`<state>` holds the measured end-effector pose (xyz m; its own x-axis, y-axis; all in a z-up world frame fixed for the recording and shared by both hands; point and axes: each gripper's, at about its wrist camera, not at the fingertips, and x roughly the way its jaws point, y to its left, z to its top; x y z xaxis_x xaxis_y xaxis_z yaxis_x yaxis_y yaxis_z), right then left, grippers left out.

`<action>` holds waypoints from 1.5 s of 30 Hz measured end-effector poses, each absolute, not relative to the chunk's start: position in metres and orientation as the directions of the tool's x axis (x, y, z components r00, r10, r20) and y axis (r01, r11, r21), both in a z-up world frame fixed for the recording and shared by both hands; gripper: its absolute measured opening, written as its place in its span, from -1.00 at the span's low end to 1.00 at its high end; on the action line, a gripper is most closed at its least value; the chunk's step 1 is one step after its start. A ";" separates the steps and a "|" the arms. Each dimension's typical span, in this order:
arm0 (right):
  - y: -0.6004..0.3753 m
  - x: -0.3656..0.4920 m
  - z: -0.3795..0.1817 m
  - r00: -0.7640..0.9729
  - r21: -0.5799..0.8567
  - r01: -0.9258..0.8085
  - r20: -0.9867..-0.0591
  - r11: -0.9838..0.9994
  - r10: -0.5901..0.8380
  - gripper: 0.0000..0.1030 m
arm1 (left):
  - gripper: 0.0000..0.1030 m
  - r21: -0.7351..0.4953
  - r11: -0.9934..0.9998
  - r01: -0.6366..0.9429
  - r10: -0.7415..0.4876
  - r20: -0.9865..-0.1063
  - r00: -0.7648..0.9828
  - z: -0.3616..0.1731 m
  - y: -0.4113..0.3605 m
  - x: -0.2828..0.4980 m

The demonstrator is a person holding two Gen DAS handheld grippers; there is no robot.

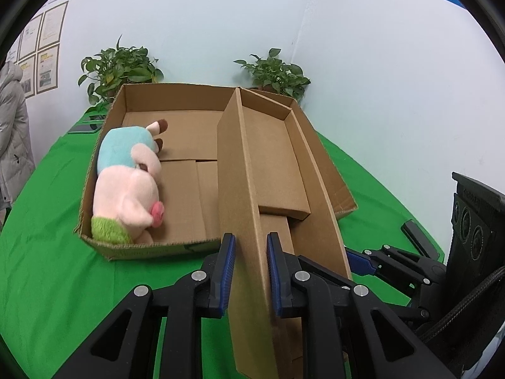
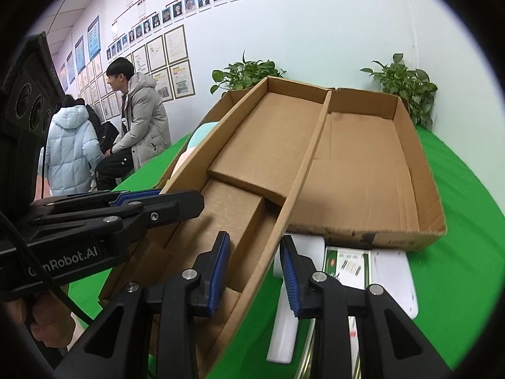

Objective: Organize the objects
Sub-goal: 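Lower the narrow tray with both grippers into the large box beside the pig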

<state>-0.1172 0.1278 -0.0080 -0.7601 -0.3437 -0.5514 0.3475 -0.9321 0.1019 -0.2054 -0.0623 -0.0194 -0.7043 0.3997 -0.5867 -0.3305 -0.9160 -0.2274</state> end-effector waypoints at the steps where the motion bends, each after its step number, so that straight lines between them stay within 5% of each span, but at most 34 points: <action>1: 0.129 -0.121 -0.007 -0.761 0.108 0.341 -0.552 -0.934 -0.342 -0.40 | -0.67 -0.221 -0.915 -0.336 0.400 -0.585 -0.705 -0.017 -0.061 -0.210; 17: 0.123 -0.209 0.008 -0.737 0.145 0.358 -0.563 -0.922 -0.375 -0.48 | -0.67 -0.151 -0.949 -0.278 0.312 -0.591 -0.744 0.006 -0.069 -0.303; 23: 0.113 -0.258 -0.002 -0.681 0.187 0.362 -0.616 -0.913 -0.396 -0.72 | -0.69 -0.138 -0.967 -0.213 0.251 -0.645 -0.722 -0.013 -0.082 -0.348; 45: 0.102 -0.325 -0.058 -0.567 0.262 0.303 -0.723 -0.916 -0.395 -0.78 | -0.69 -0.144 -0.978 -0.152 0.209 -0.710 -0.673 -0.071 -0.101 -0.393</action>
<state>-0.3247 0.1022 -0.0583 -0.5670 -0.3949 -0.7229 0.3034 -0.9160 0.2625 -0.3927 -0.1012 -0.0710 -0.6727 0.2092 -0.7097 -0.1523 -0.9778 -0.1439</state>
